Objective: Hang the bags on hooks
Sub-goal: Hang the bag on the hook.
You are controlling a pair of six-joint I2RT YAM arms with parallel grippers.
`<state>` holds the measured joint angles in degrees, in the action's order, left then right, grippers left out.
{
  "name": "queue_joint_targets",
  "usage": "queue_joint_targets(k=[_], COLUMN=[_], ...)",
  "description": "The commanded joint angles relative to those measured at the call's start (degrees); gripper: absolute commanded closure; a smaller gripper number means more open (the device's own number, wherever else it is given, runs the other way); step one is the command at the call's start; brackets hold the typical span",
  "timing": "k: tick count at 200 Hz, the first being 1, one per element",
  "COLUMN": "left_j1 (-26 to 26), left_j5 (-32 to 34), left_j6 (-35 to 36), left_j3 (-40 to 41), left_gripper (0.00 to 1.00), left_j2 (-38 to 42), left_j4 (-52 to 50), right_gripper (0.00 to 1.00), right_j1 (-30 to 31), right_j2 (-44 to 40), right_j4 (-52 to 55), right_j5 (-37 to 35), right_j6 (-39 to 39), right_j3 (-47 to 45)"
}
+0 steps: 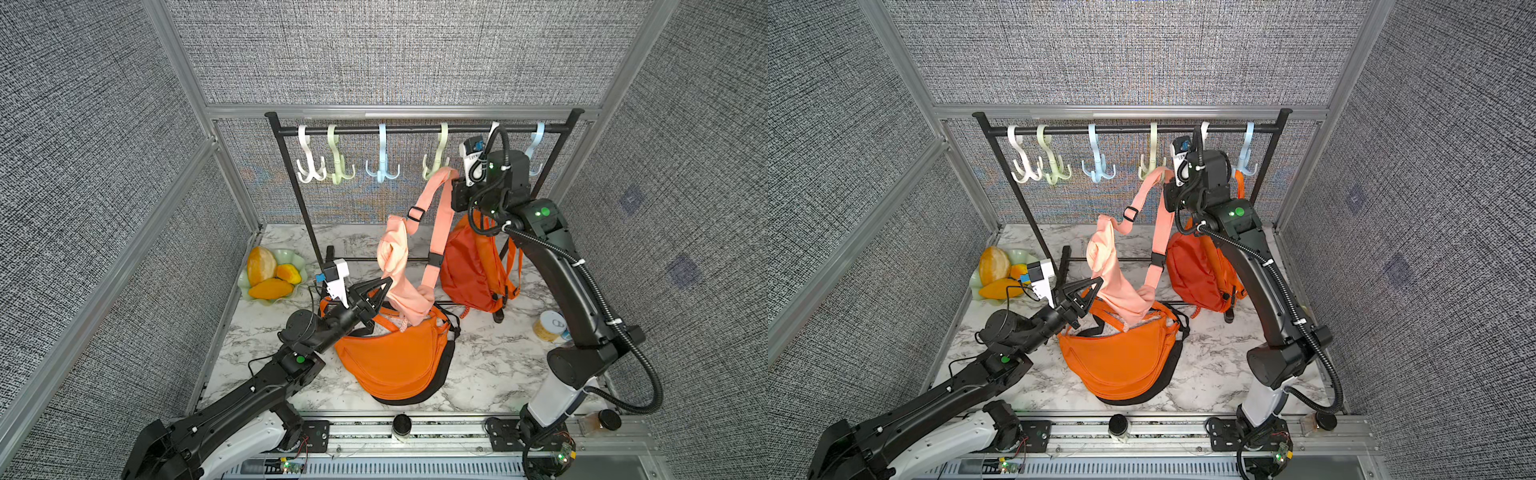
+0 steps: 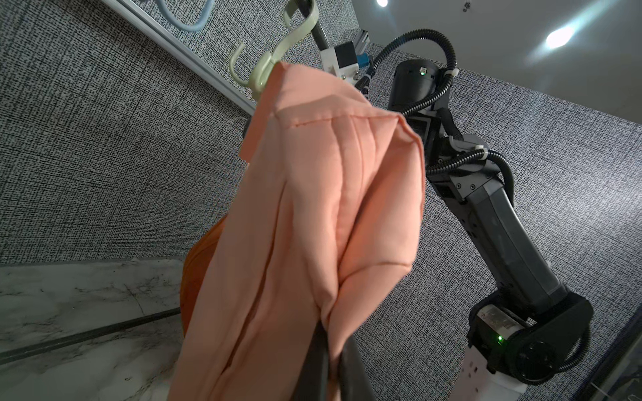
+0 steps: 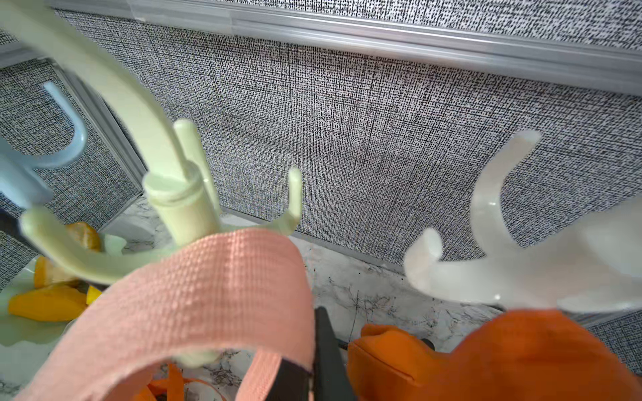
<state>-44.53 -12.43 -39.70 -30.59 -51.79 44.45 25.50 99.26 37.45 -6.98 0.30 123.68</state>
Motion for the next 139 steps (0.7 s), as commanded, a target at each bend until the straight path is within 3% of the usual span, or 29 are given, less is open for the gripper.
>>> queue_joint_targets(k=[1, 78, 139], left_j1=[-0.03, -0.08, -0.03], left_j5=[-0.69, 1.92, 2.5], left_j6=[-0.98, -2.92, -5.46], left_j3=[0.02, 3.26, 4.62], left_gripper=[1.0, 1.0, 1.0], left_j2=[0.15, 2.12, 1.63], left_j4=[2.95, 5.58, 7.47], right_gripper=[1.0, 1.0, 1.0], right_j1=[0.04, -0.01, -0.09], right_j2=[-1.19, -6.35, -4.82], right_j4=[-0.97, -4.9, -4.48], right_j5=[1.39, 3.61, 4.31], right_j6=[0.08, 0.08, 0.08], right_j3=[-1.0, -8.61, -6.1])
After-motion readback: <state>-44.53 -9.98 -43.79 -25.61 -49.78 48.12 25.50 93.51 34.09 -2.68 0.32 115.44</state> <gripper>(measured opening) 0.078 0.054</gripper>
